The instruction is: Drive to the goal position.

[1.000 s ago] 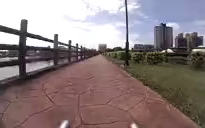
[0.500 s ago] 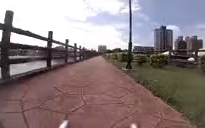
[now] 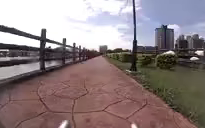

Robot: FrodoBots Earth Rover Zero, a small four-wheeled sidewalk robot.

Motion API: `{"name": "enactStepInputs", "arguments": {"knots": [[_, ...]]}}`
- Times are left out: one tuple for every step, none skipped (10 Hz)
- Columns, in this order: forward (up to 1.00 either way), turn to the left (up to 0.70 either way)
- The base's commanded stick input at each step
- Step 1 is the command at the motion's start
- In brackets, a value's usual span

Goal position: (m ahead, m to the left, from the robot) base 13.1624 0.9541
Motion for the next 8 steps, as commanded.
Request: {"name": "enactStepInputs", "arguments": {"knots": [[1.00, 0.00], [1.00, 0.00], [1.00, 0.00], [1.00, 0.00], [1.00, 0.00], [1.00, 0.00], [1.00, 0.00], [1.00, 0.00]]}}
